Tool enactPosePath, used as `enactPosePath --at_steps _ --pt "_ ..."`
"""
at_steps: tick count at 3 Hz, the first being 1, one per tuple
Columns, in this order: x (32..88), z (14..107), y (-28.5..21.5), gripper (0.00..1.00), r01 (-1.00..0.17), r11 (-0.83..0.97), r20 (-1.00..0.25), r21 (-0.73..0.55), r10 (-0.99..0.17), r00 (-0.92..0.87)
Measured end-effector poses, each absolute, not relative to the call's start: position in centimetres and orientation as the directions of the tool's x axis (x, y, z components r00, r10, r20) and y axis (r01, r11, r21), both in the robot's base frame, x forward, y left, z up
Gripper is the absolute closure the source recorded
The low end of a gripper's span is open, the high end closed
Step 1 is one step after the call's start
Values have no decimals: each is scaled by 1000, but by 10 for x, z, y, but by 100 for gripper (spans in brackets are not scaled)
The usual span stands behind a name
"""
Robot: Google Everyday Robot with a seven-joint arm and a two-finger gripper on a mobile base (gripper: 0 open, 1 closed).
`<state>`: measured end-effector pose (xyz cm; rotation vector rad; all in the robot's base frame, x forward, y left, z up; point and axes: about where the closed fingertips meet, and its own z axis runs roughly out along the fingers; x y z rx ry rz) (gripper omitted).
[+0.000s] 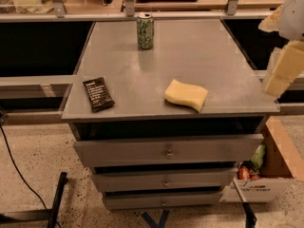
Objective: Knock green can over
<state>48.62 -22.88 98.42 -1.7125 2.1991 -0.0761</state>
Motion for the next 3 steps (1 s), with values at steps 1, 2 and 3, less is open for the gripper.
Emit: enactPosePath --at_steps 1,2,3 --pt "554 963 -244 0 -943 246 -290 -222 -940 -177" --pt "642 915 -261 0 -948 247 -330 -200 -928 -172" --pt "642 915 -260 0 -948 246 -330 -202 -928 -171"
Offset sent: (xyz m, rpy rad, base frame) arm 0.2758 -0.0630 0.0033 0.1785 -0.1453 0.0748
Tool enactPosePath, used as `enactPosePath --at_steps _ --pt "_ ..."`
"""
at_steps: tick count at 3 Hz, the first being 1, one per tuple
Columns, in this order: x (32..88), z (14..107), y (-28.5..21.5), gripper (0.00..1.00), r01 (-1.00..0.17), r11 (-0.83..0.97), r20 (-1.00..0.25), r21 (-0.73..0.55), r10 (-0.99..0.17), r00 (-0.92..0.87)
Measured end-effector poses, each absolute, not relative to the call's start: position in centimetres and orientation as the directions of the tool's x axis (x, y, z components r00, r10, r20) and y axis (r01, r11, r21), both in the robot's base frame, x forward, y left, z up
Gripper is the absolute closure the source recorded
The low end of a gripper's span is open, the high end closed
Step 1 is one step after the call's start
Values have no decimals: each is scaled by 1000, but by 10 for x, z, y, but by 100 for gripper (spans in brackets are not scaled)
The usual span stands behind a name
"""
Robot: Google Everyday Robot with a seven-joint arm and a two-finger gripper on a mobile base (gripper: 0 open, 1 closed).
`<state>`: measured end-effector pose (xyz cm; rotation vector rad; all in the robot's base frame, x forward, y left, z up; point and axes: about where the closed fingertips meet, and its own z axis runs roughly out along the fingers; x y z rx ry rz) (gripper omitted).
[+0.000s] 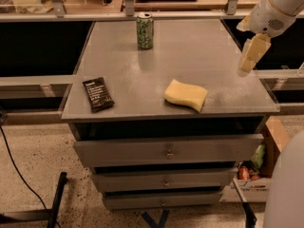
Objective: Knock green can over
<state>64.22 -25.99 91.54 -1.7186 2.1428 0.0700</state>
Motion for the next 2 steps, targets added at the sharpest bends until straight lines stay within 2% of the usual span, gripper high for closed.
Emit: enactPosePath --at_steps 1,2 --pt "643 919 -255 0 -933 297 -411 -203 -891 -194" --pt "649 924 -247 0 -901 388 -585 -194 -783 -211"
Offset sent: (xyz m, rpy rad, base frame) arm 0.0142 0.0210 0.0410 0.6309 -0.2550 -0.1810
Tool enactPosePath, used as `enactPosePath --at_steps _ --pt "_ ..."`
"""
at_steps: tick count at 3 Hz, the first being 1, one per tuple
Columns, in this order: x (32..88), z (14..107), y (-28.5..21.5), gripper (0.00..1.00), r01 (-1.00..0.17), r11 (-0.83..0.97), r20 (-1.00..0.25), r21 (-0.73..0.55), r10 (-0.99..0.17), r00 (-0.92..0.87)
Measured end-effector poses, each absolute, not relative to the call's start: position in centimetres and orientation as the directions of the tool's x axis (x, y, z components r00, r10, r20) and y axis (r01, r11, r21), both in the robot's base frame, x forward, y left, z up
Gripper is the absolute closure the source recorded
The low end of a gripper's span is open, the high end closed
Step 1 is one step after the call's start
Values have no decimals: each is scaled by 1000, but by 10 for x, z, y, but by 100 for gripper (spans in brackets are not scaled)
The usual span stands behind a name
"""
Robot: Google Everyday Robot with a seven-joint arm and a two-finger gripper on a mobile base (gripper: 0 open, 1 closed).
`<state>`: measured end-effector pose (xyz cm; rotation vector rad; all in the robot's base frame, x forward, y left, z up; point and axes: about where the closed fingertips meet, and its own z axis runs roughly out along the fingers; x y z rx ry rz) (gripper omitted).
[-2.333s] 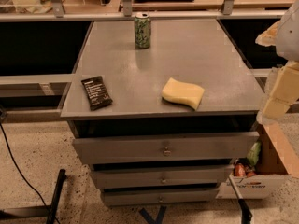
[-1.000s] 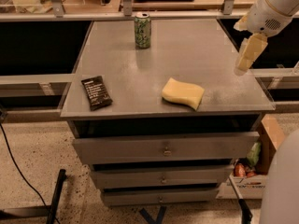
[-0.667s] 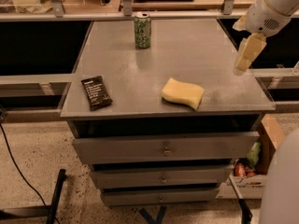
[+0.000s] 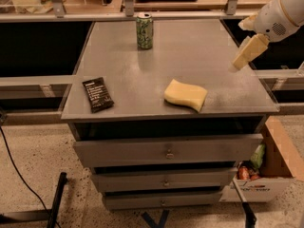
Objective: Knock green can over
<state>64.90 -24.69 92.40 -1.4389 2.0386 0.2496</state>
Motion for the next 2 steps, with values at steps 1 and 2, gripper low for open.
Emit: enactPosePath --at_steps 1,2 --pt "674 933 -231 0 -868 456 -721 -197 -667 -187" --pt "701 935 -217 0 -850 476 -784 -225 -607 -132"
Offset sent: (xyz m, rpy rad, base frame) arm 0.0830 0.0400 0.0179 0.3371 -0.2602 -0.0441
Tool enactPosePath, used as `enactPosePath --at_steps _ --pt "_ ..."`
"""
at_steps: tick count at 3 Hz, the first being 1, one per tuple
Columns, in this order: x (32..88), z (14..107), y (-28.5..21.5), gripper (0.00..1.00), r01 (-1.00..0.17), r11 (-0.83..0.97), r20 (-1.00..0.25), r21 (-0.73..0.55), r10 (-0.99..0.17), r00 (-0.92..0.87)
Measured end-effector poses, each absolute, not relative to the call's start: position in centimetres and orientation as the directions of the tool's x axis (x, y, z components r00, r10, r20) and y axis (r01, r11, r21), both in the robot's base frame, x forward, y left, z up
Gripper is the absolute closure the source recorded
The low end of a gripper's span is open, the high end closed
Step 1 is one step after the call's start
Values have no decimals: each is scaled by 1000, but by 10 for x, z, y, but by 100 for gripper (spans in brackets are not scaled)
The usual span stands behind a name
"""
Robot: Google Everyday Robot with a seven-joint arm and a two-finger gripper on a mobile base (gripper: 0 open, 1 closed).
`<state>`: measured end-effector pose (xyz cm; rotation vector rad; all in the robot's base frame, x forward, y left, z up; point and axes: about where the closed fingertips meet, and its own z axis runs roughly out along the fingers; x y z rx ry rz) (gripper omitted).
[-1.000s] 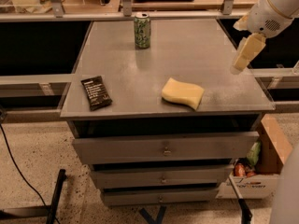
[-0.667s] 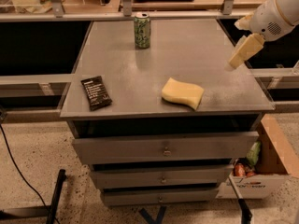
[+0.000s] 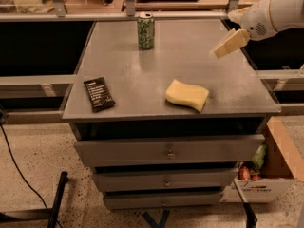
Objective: Knock green can over
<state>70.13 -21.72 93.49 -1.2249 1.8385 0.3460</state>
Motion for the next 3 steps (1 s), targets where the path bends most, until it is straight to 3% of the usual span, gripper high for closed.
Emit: enactPosePath --at_steps 3 --pt "778 910 -181 0 -840 474 -837 -264 -545 -44"
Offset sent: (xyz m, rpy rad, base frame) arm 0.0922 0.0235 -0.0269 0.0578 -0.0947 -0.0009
